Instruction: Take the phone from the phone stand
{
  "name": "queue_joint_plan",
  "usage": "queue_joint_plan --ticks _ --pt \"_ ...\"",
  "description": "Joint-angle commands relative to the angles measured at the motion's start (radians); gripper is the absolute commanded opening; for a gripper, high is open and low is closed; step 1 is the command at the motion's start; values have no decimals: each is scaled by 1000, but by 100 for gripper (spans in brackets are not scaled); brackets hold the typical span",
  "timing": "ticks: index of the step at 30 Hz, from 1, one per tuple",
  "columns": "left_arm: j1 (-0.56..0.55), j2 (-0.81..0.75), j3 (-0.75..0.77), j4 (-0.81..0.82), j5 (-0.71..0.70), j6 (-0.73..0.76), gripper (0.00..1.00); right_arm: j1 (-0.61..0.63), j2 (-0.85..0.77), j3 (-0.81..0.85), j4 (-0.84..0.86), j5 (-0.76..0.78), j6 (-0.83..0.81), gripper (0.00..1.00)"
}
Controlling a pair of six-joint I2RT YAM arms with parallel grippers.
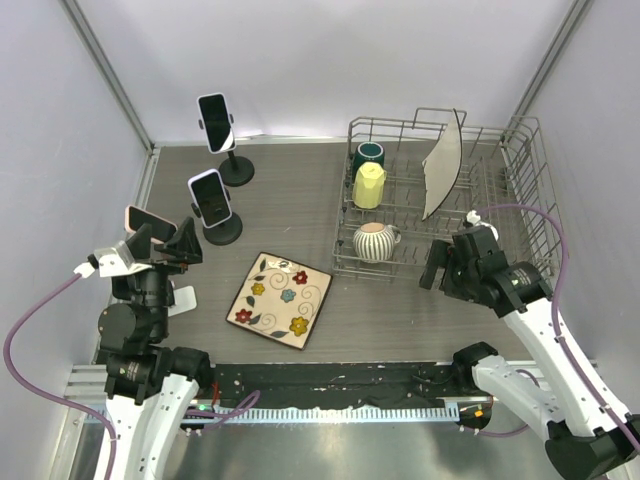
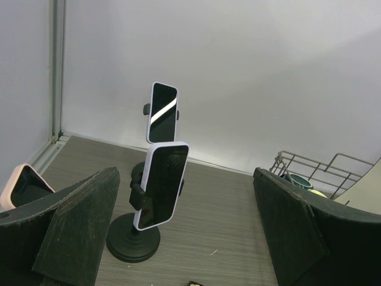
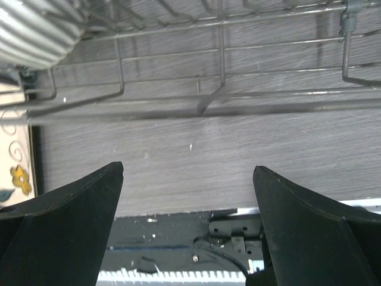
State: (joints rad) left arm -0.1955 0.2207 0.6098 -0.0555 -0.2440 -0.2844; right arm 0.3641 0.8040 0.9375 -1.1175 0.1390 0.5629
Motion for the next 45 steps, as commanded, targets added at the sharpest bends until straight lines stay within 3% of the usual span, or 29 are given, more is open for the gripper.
queue_joint_plan --ticks 1,8,18,39,45 --pt "-2 6 25 14 -8 2 100 -20 -26 -75 207 124 63 96" --pt "-4 -3 24 19 -3 2 100 -100 -11 -144 376 235 35 96" --pt "-18 -4 22 16 -6 7 100 -280 76 -152 559 243 -55 96" --pt "-53 -4 19 19 -15 14 100 -413 133 -258 789 528 230 96" --pt "-62 -4 19 17 -15 16 100 -450 161 -339 962 559 265 96"
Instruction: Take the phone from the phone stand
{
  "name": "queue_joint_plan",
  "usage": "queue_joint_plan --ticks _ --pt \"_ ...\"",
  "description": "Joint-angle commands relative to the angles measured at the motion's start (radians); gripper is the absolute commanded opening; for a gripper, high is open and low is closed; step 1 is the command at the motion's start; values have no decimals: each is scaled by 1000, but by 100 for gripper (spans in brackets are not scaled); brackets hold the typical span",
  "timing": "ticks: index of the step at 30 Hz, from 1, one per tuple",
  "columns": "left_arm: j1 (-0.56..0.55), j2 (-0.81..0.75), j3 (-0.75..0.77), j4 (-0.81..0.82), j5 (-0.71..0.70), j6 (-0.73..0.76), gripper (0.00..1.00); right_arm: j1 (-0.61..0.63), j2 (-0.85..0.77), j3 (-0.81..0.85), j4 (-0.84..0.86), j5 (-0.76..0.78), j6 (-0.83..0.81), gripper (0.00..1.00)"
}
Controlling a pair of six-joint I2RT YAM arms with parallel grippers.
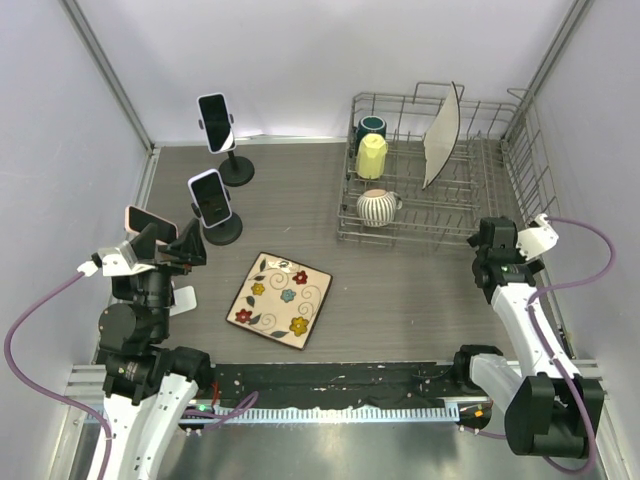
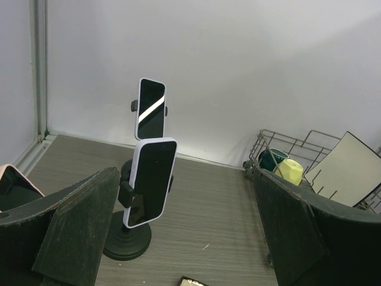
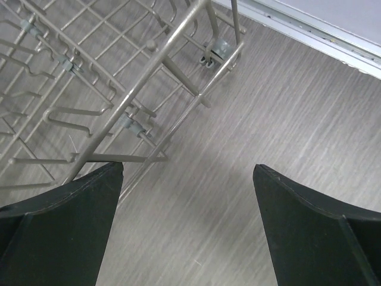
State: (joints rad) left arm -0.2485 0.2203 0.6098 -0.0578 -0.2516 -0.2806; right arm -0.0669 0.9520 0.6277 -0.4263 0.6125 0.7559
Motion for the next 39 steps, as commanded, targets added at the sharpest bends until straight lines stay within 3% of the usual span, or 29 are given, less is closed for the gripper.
queue_joint_plan --ticks 1,7,16,24,27,32,39 --pt "-9 -6 18 21 -8 12 100 -24 14 -57 335 72 75 96" --pt "-17 -2 18 19 -9 14 100 -66 16 -86 481 76 -27 96" --pt "-21 -4 18 21 -9 14 100 -126 63 -51 521 89 -87 96" --pt "-29 16 21 12 1 5 100 -145 53 30 434 10 -84 96" --pt "-28 59 44 -43 32 -44 100 -143 -36 64 316 -28 -33 96" --pt "-29 178 152 -275 74 -189 100 -56 -151 138 190 -5 -21 96" --pt "-29 405 246 -575 248 -319 100 117 -346 101 276 -72 -144 96"
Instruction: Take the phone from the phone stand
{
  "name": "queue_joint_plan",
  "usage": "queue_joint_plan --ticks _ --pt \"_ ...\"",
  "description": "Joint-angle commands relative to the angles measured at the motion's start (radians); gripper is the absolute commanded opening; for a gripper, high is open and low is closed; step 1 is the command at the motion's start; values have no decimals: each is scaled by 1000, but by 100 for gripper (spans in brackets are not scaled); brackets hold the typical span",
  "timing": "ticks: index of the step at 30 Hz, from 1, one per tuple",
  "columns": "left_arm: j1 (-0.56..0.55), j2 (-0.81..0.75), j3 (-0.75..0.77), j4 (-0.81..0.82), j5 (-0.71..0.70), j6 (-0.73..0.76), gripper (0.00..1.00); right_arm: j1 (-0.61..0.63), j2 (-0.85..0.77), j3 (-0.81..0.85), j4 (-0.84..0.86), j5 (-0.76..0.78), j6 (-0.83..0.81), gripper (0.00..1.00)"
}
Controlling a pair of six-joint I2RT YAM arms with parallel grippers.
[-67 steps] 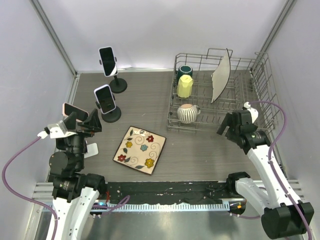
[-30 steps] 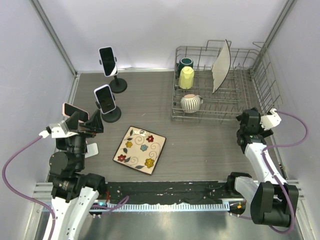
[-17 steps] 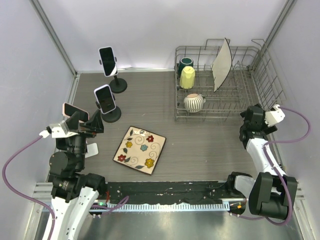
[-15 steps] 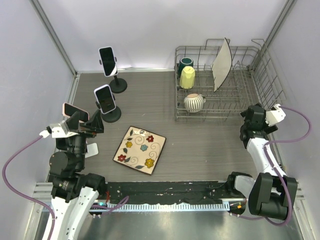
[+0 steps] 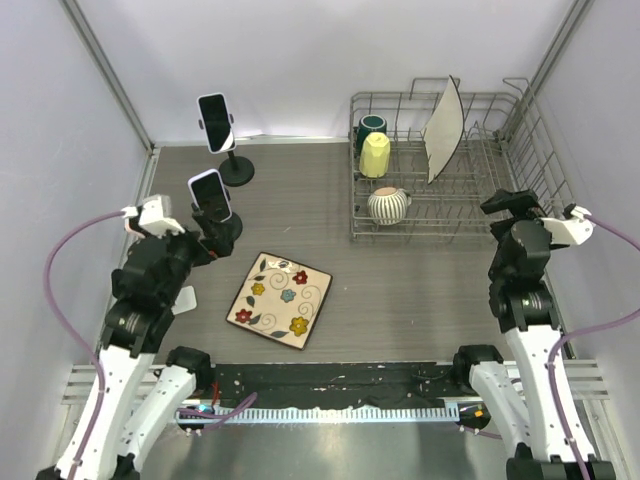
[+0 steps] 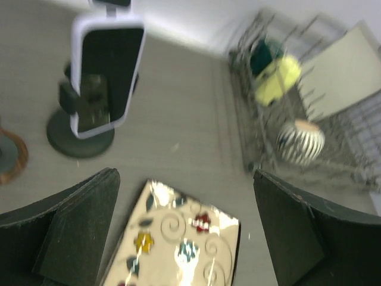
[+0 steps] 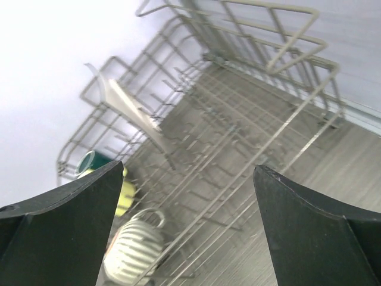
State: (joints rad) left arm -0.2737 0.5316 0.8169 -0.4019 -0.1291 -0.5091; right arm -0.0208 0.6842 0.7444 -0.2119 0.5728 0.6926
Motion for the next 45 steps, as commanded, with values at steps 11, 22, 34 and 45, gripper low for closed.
queue_joint_plan --ticks 11,22,34,45 --pt "-153 153 28 -373 -39 -54 100 269 -37 38 59 -733 -410 96" --pt "-153 -48 45 -158 -217 170 100 739 332 210 -46 -679 -562 96" --pt "-153 -369 -153 86 -418 284 100 1168 802 384 -11 -521 -656 96" --pt "-148 -341 -160 66 -419 313 100 1279 1063 467 -14 -553 -671 96"
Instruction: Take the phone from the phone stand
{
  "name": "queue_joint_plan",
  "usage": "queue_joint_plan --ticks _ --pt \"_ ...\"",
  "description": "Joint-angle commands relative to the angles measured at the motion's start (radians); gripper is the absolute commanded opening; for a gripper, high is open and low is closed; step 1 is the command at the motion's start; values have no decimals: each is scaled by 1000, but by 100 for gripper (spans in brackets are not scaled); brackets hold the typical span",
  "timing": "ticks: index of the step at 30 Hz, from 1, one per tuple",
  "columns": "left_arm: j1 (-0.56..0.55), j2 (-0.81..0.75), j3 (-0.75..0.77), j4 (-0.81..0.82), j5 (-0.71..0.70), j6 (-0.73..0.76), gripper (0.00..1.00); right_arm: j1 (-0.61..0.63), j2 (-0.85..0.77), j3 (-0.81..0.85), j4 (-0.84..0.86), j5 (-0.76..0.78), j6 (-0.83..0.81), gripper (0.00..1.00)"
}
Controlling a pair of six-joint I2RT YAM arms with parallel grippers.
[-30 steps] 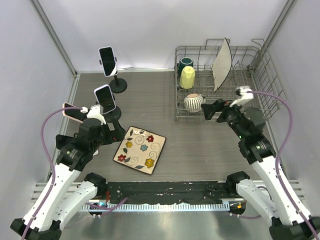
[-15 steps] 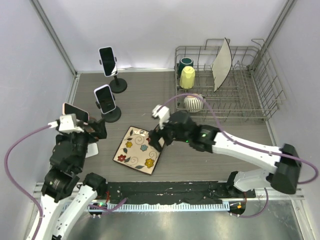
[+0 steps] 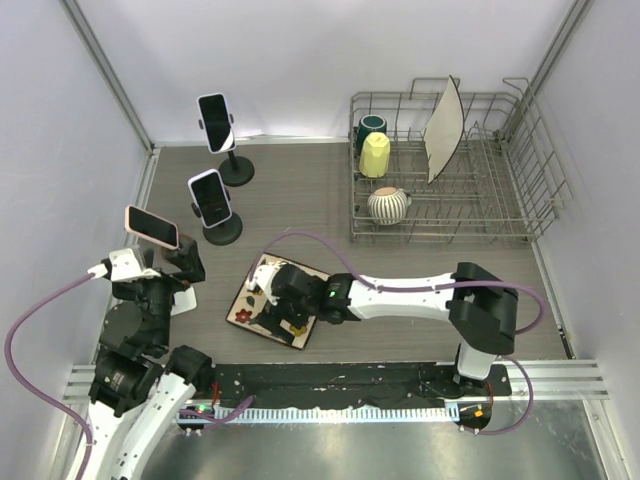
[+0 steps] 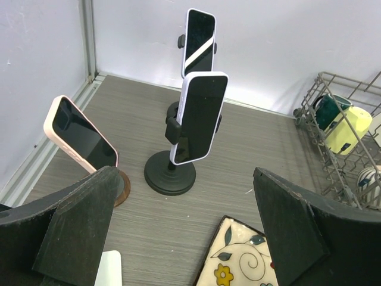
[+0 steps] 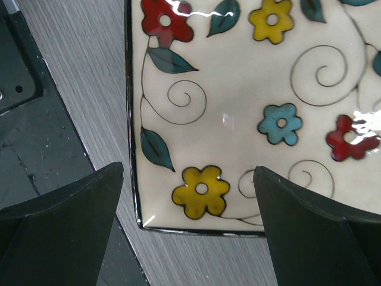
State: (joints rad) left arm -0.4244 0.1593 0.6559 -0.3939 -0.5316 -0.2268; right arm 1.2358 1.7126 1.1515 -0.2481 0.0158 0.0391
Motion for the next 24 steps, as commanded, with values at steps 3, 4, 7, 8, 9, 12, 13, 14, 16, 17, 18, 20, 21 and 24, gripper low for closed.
queue_joint_plan --ticks 3,4,7,8,9,12,13,14,16,17,18,20,21,24 --pt "7 40 -1 64 -7 32 100 42 57 65 29 56 -21 97" --pt "7 40 -2 64 -4 32 100 50 76 65 26 78 -21 96" --pt "10 37 -4 64 -7 35 100 51 113 70 10 166 -22 96" --pt "10 34 -6 64 -10 35 100 53 117 67 6 202 -21 97" --pt "10 34 -7 66 -11 35 100 53 123 63 3 220 -19 96" --pt "12 34 -9 66 -10 37 100 51 130 48 -8 306 -7 96" --pt "12 37 -9 66 -8 37 100 51 128 40 -10 325 -5 96" --pt "10 43 -9 67 -7 37 100 50 121 24 -11 347 -2 96" --pt "12 48 -7 66 8 37 100 45 110 1 -11 407 13 96" --pt "12 57 -7 67 16 37 100 33 92 -24 -16 415 19 96" --pt "12 65 -6 67 34 35 100 27 82 -36 -16 418 31 96" --pt "13 80 1 61 54 35 100 14 61 -76 -14 418 44 96" --pt "12 100 2 63 76 35 100 2 38 -87 -16 420 51 96" --pt "13 131 13 53 96 30 100 -4 1 -105 -26 408 64 97"
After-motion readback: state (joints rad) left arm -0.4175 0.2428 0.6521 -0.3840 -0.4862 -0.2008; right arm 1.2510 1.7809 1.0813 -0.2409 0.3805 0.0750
